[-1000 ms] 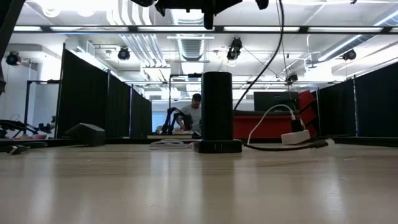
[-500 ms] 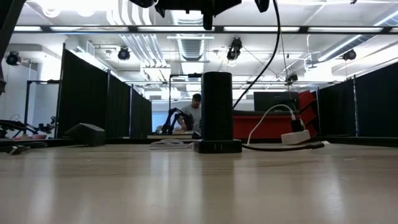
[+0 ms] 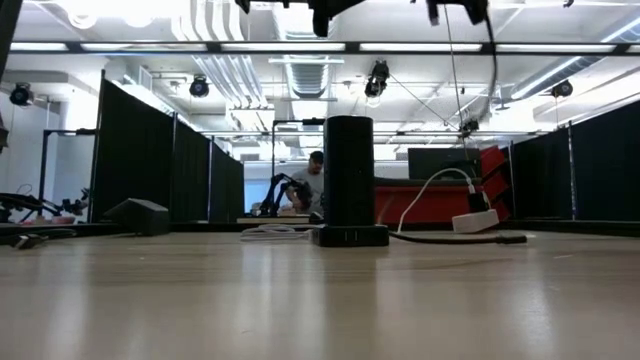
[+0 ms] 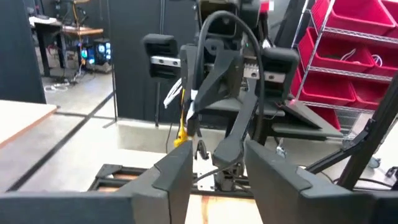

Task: Insert USB
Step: Insert the top black charger cable into the white outlet extension

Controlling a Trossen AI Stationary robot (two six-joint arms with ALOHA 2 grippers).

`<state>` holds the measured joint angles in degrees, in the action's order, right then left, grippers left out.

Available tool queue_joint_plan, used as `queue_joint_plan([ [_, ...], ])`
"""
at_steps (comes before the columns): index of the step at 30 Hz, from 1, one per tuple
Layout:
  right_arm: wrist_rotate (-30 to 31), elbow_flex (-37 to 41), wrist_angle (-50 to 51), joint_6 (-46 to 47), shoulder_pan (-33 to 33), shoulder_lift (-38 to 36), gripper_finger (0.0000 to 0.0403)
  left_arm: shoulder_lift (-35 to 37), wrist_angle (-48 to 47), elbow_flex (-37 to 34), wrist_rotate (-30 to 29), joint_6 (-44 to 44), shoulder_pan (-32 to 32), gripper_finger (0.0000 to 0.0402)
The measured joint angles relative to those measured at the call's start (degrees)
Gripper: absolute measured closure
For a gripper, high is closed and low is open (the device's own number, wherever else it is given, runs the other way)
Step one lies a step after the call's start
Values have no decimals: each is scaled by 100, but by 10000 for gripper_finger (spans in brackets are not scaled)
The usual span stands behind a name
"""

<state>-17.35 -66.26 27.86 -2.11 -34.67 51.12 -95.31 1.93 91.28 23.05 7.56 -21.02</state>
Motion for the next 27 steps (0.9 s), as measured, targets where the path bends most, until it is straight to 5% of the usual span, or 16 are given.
queue_joint_plan([
  [6, -115, 1705, -1142, 55, -324, -746, 398, 1, 7, -112, -67, 509, 51, 284],
  [21, -264, 3957, -3179, -3, -778, -1037, 398, 1082, 194, -1260, -1320, 897, 948, 345],
  [27, -132, 4468, -4182, 153, -908, -756, 398, 1716, 1033, -2314, -1574, 948, 1264, 357],
])
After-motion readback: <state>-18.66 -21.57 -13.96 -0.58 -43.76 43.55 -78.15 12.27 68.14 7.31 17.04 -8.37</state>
